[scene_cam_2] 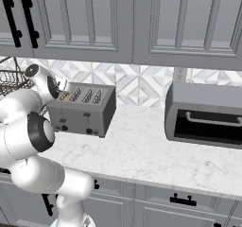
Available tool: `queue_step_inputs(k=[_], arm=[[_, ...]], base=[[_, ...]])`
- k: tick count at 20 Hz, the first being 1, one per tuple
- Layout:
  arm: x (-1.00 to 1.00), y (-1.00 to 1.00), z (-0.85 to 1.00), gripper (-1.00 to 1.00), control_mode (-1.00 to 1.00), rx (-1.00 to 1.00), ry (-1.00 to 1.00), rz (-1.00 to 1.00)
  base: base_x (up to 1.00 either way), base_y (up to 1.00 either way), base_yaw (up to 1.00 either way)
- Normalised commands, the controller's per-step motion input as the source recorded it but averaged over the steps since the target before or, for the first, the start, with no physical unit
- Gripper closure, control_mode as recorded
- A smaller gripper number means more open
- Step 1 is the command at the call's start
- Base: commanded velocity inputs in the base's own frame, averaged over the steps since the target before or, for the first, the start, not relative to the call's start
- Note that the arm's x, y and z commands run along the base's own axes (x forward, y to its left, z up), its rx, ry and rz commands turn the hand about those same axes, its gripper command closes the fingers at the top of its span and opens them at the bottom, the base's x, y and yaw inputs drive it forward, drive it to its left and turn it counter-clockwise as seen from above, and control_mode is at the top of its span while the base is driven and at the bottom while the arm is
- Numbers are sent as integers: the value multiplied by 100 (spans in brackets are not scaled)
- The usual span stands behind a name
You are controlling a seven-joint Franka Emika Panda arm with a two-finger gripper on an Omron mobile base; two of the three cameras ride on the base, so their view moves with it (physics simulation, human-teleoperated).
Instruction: Start the toaster. Once the lever pops up, take the bread to the plate on the dining counter.
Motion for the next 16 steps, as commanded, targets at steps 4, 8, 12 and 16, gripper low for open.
queue_step_inputs(k=[4,8,12,16], arm=[[0,0,0,-100,-100,0,0,0],[0,0,0,-100,-100,0,0,0],[0,0,0,-100,-100,0,0,0],[0,0,0,-100,-100,0,0,0]], base=[[0,0,0],[0,0,0],[0,0,0],[0,0,0]])
